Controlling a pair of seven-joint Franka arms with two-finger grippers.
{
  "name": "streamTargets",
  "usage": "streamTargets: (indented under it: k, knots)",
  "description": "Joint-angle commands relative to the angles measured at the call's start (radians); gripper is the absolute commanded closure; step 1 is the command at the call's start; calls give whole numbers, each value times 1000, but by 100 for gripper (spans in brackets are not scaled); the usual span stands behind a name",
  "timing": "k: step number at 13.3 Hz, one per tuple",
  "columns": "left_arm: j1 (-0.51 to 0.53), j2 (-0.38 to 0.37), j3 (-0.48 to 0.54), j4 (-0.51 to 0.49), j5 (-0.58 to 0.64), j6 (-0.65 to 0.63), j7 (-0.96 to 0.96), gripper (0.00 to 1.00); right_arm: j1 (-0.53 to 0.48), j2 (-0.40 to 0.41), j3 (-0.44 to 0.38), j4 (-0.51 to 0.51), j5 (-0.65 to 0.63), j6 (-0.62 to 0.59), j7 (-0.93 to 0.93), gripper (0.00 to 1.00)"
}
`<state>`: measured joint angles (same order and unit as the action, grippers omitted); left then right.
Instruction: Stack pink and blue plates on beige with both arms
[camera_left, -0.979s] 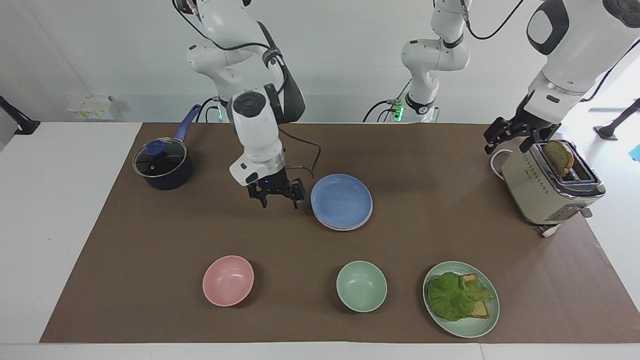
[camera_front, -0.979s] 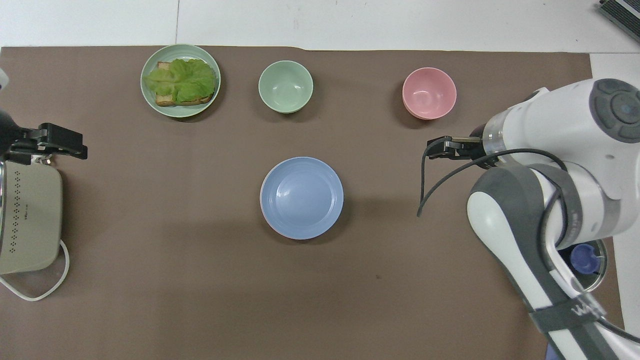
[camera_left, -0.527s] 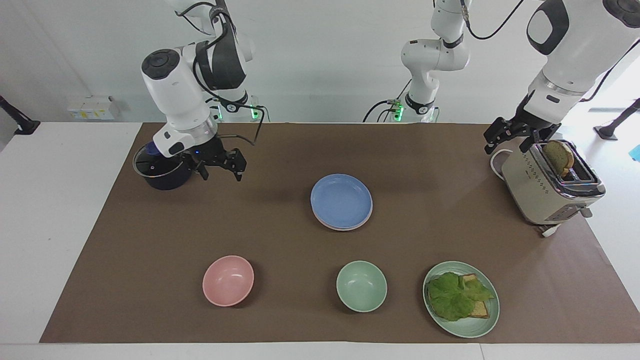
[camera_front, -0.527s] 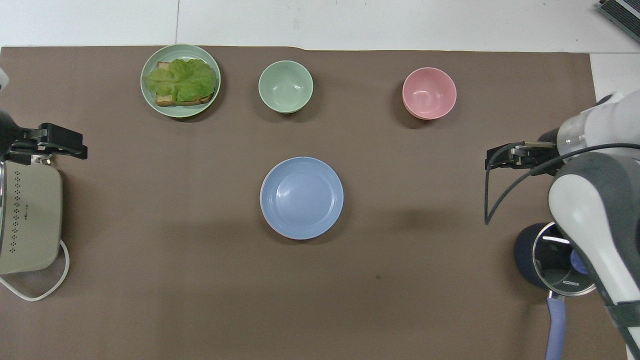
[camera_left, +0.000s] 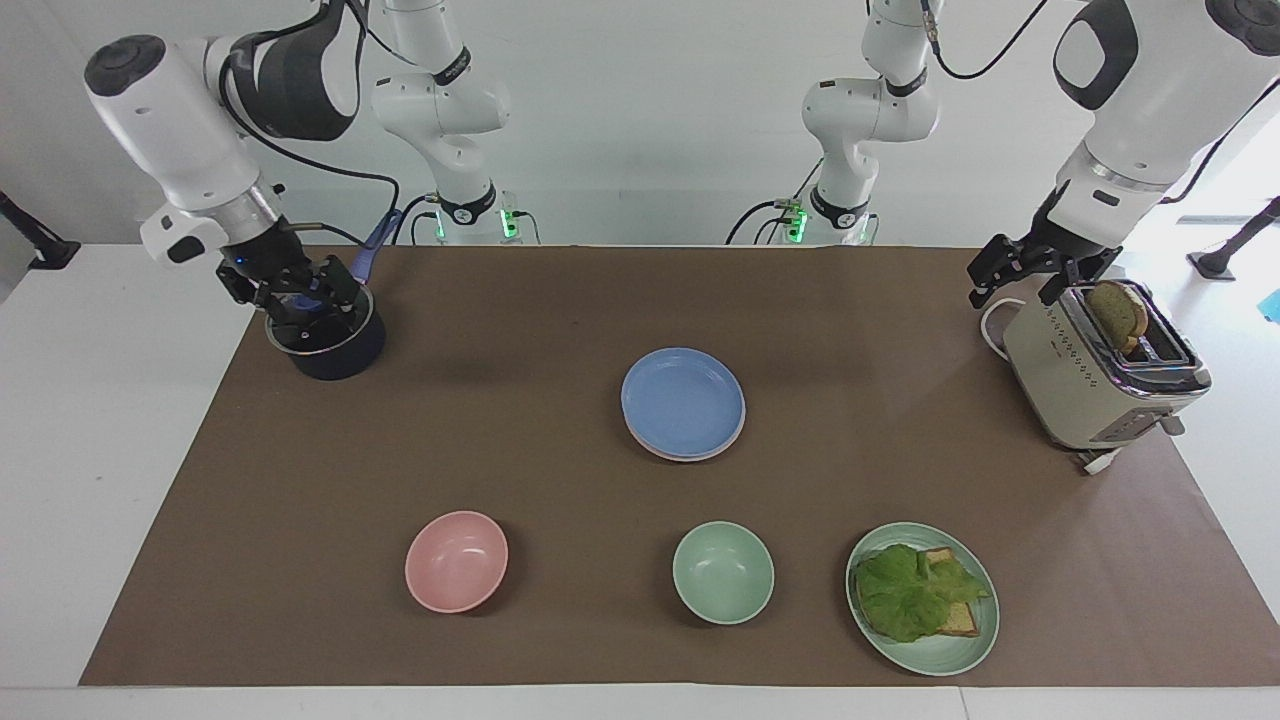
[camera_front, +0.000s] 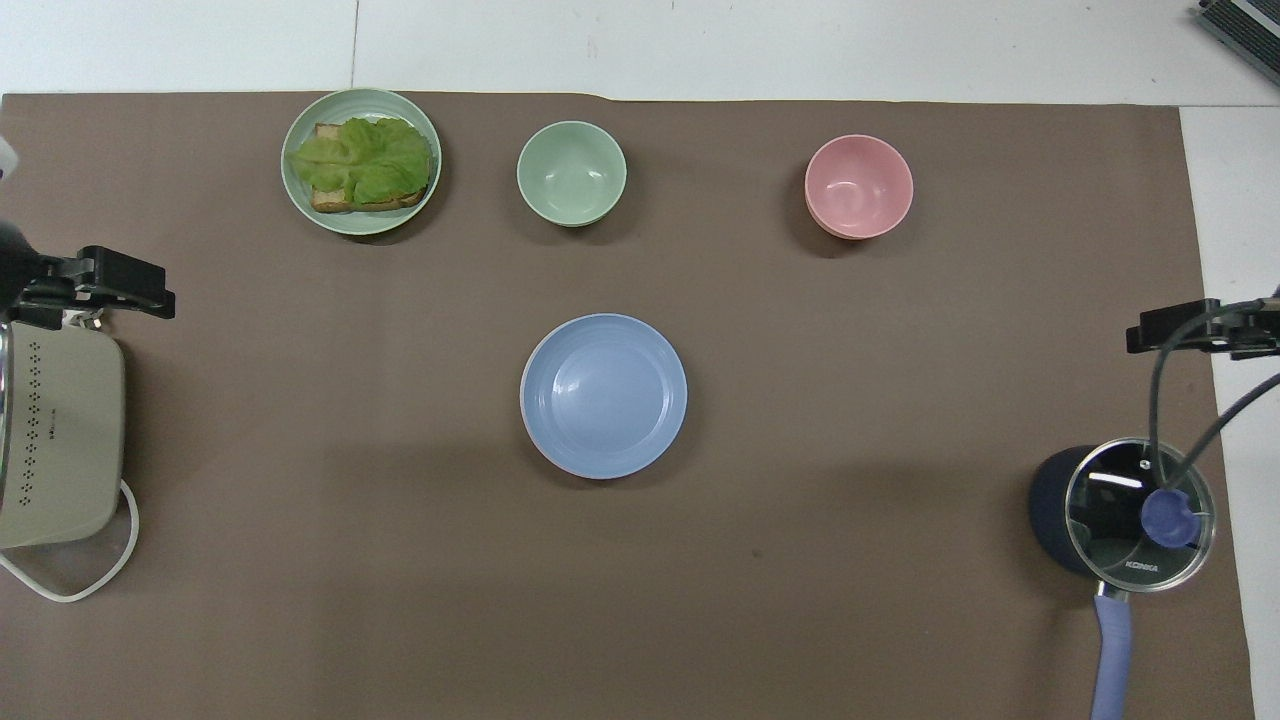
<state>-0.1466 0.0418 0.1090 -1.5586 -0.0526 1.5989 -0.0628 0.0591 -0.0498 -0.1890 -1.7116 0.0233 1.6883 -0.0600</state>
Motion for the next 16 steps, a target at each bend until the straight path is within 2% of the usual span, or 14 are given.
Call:
streamTargets:
  k: [1,3,6,9,12,16]
  knots:
    - [5,-13,-6,-9,20,-8,8,0,-1,13,13,121,-34,-108,-6,0]
    - [5,-13,-6,-9,20,-8,9,0,4,7,17,141,-33,-125,38,0]
    - [5,-13,-6,-9,20,-8,9,0,4,-48,22,50,-31,-79,77,0]
    - [5,-13,-6,-9,20,-8,8,0,4,-48,20,56,-33,-96,69,0]
    - [5,-13,-6,-9,20,-8,9,0,7,-33,25,122,-60,-134,52,0]
    - [5,-13,-6,-9,20,-8,8,0,34,-35,39,112,-63,-99,32,0]
